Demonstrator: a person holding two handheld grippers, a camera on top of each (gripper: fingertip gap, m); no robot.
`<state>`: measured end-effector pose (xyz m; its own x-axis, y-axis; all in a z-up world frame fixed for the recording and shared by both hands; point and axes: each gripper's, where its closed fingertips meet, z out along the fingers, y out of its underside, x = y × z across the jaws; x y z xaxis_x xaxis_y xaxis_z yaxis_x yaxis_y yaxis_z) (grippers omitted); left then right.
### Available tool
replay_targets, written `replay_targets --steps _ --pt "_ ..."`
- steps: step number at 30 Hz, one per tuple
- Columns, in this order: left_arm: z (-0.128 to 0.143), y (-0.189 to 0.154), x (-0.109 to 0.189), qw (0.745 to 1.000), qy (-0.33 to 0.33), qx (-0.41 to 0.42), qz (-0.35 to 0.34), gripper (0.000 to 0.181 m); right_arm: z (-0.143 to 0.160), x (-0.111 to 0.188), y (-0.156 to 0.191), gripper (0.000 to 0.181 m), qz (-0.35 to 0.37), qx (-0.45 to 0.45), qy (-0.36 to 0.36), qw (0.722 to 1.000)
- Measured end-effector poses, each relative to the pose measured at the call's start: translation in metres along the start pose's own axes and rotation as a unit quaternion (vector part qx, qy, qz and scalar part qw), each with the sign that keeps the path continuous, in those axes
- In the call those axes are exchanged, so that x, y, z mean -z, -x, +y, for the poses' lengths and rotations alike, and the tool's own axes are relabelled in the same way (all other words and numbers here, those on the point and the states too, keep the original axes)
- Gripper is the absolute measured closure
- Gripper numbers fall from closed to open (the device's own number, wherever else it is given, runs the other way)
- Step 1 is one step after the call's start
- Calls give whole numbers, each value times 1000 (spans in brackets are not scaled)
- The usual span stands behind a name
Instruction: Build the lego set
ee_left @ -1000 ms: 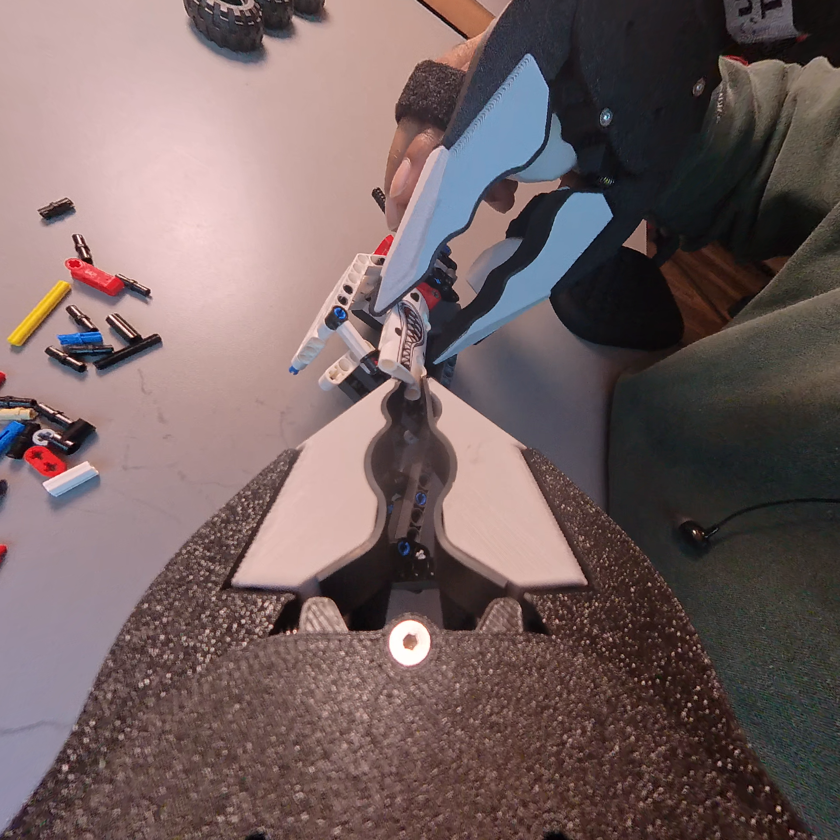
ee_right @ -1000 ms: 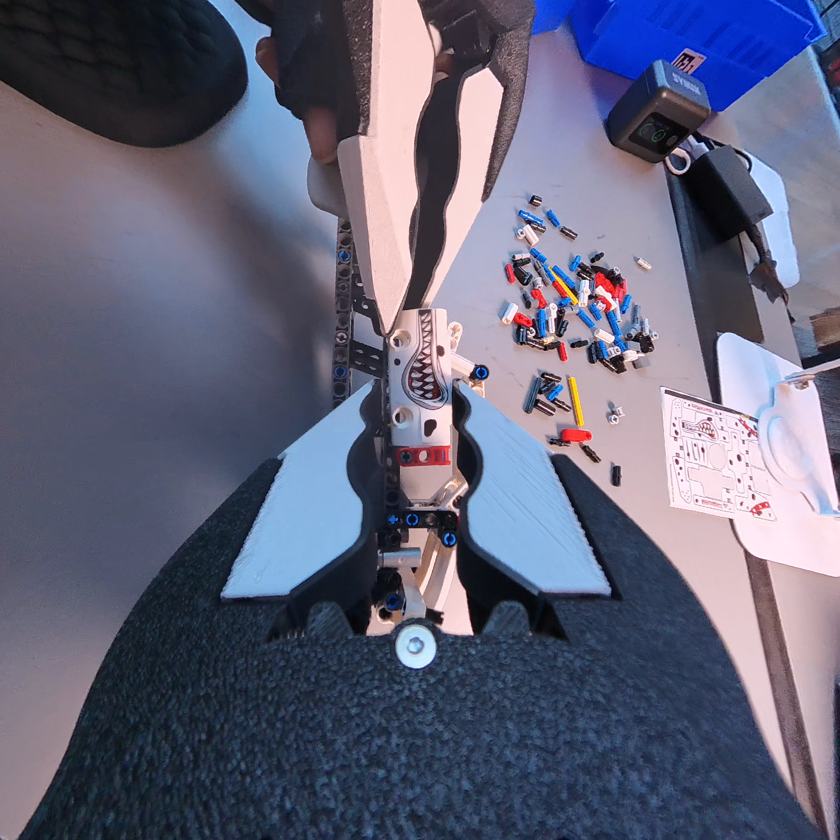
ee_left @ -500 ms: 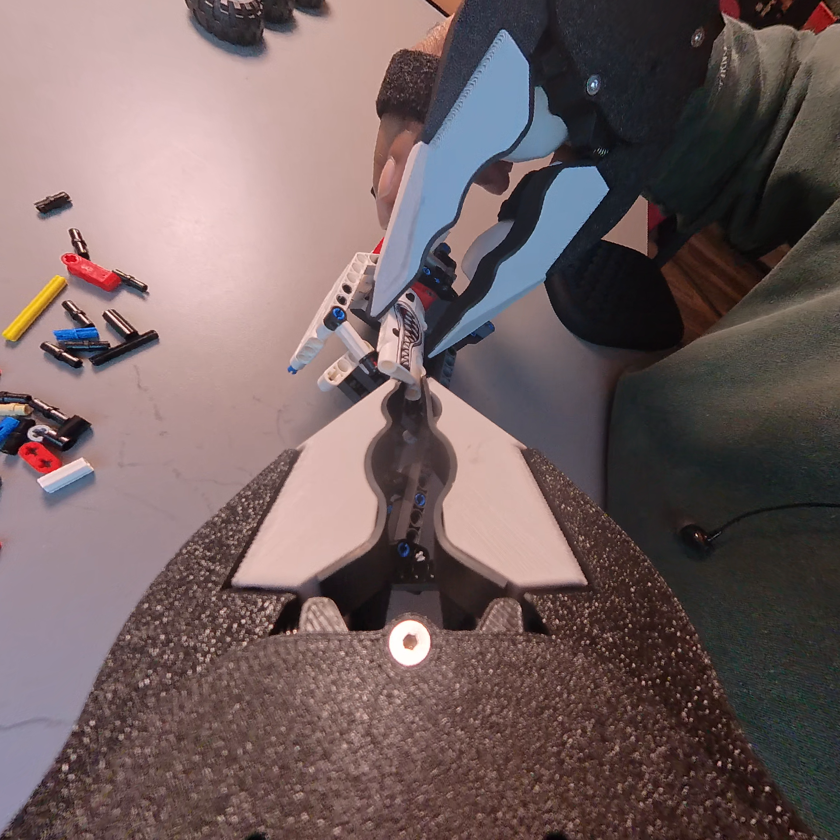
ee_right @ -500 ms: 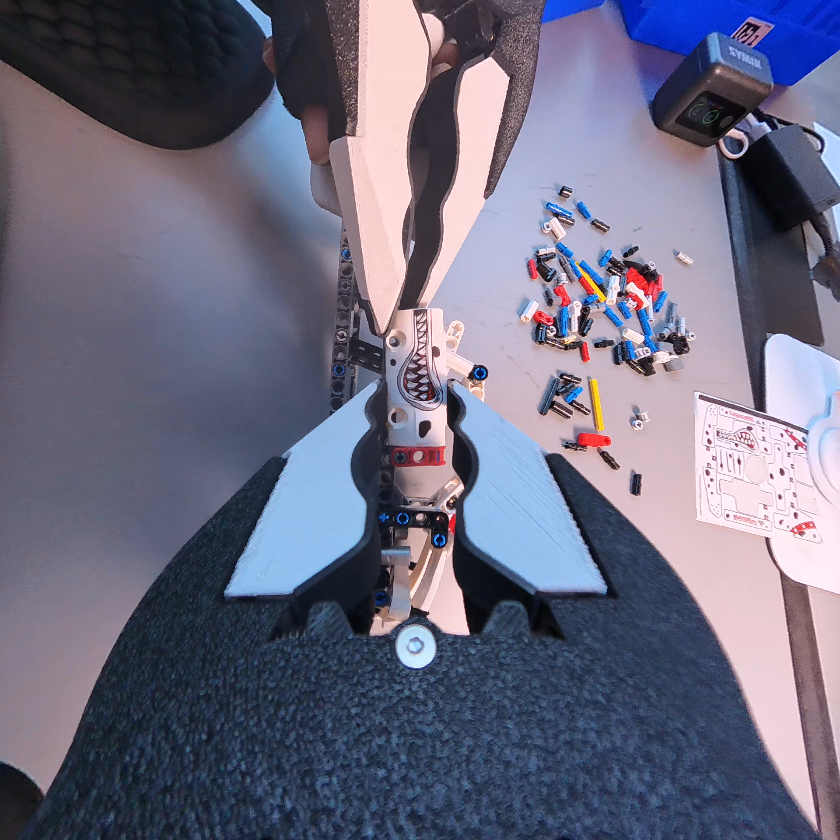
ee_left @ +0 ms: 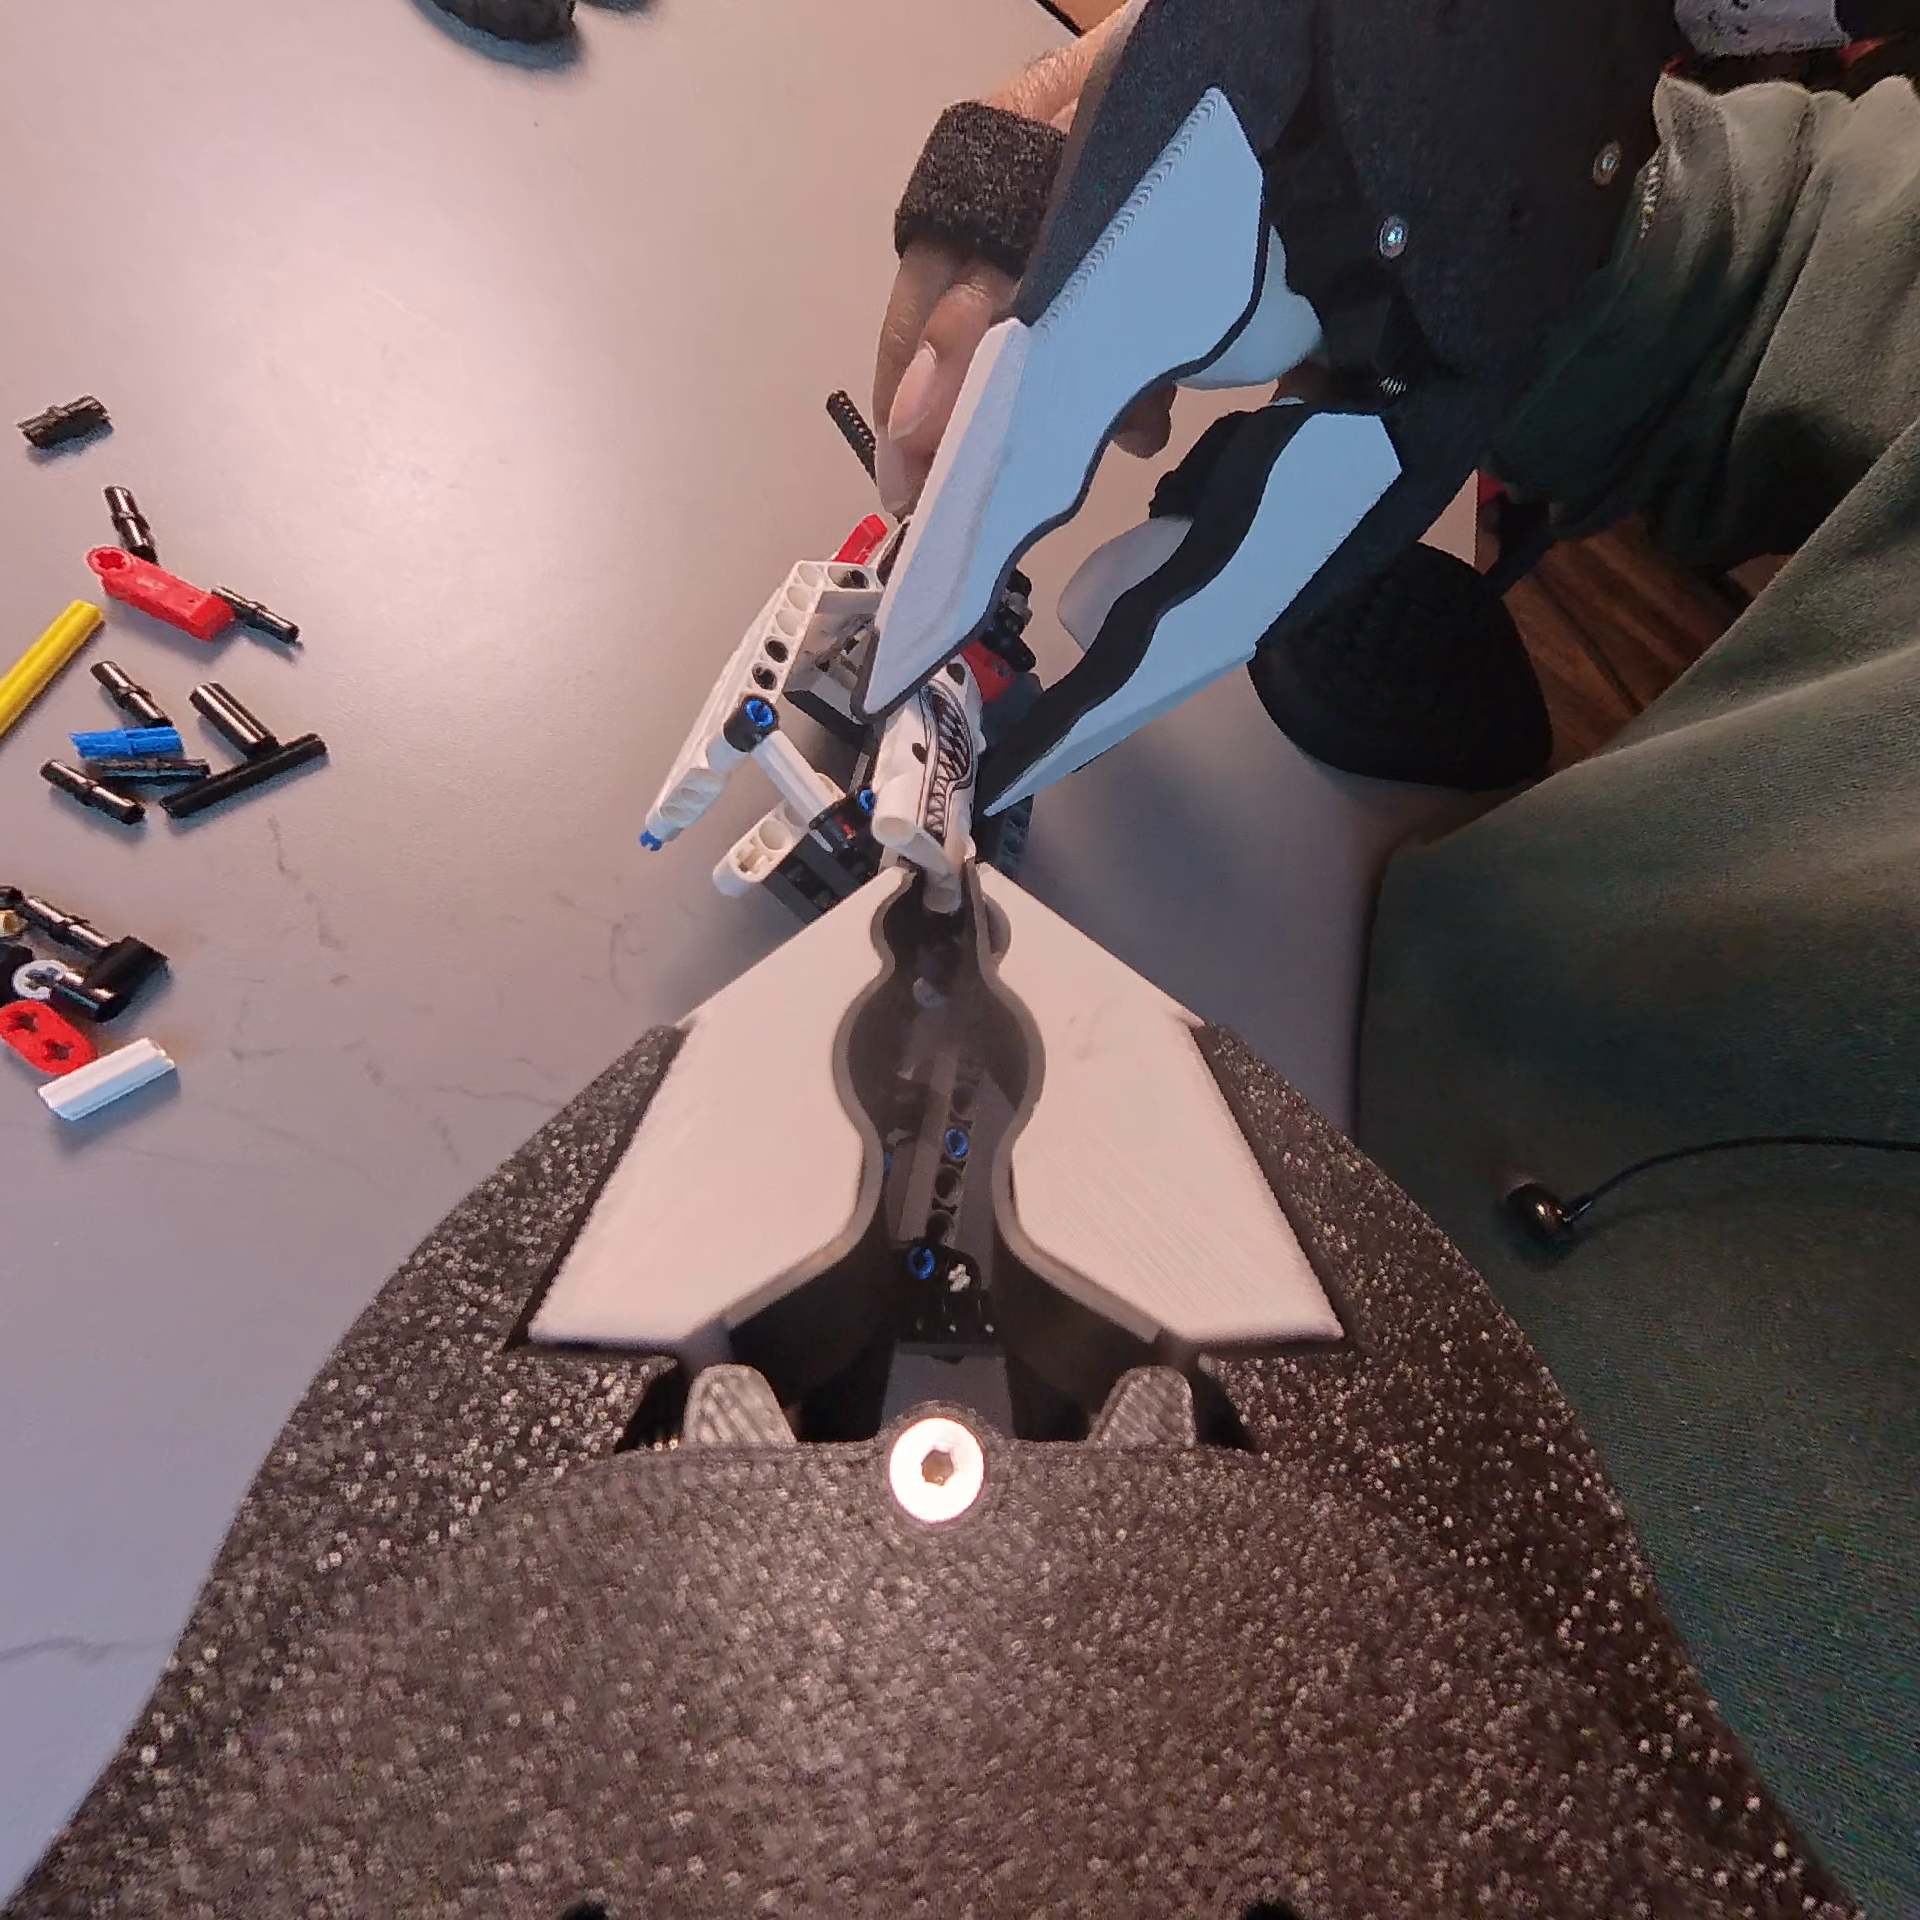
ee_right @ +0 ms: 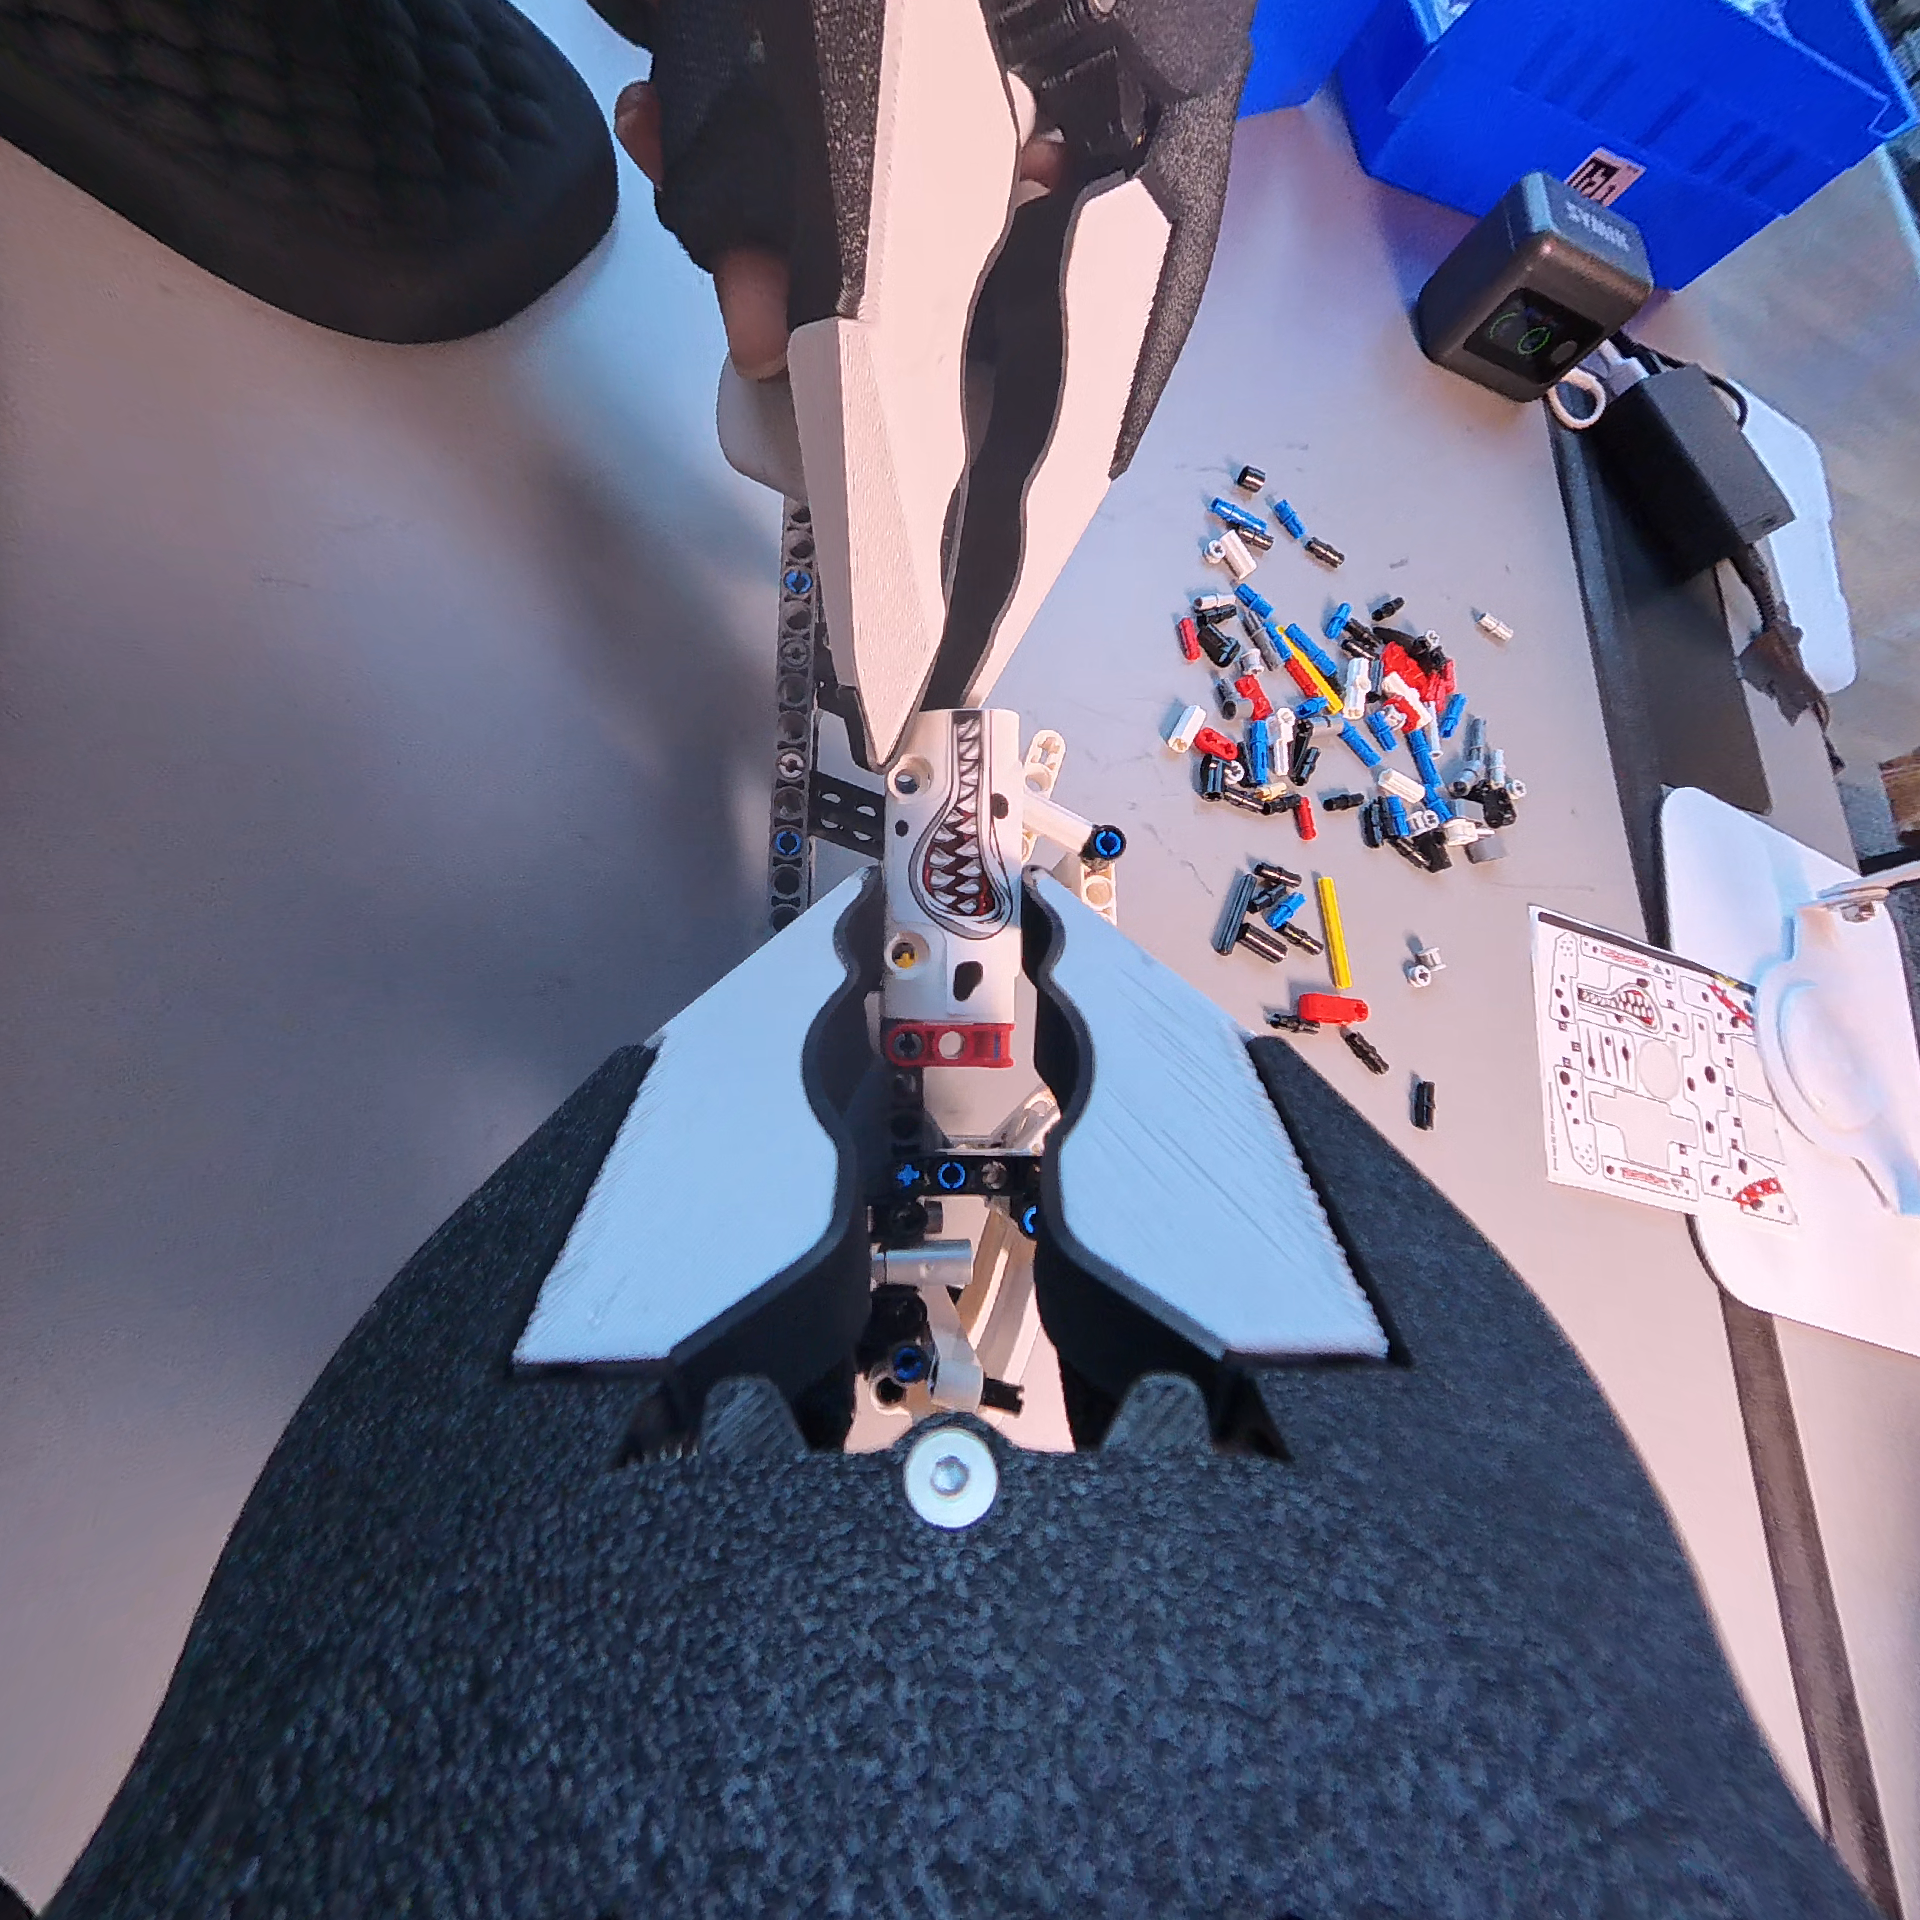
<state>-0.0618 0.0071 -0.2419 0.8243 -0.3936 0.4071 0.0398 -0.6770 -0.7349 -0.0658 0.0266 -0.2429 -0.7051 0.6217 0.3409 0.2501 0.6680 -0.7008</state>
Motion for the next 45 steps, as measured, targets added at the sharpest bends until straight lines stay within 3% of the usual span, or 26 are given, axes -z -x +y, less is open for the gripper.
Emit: replay_targets --steps 10,24,27,30,34,36,39,45 --pt "1 1 -2 1000 11 8 0 174 -4 -5 -1 156 -15 -19 -4 1000" --pt "4 3 -3 999 23 -20 -33 173 -4 -8 -1 158 -4 -23 64 998" --pt "3 -5 2 999 10 -21 -22 143 -6 -9 -1 158 3 -10 79 997" --pt "1 1 14 997 -5 -46 -56 127 -7 -11 -1 158 3 -10 88 996" --pt "31 3 8 995 63 -55 -54 109 -9 -13 -1 158 0 0 104 995" --pt "42 5 -2 993 74 -76 -58 116 -10 -15 0 158 -2 6 113 994" --pt "42 13 -10 988 57 -114 -86 141 -12 -16 2 158 -9 6 124 992" --pt "41 14 -10 976 46 -183 -110 144 -10 -17 5 158 -11 17 158 987"
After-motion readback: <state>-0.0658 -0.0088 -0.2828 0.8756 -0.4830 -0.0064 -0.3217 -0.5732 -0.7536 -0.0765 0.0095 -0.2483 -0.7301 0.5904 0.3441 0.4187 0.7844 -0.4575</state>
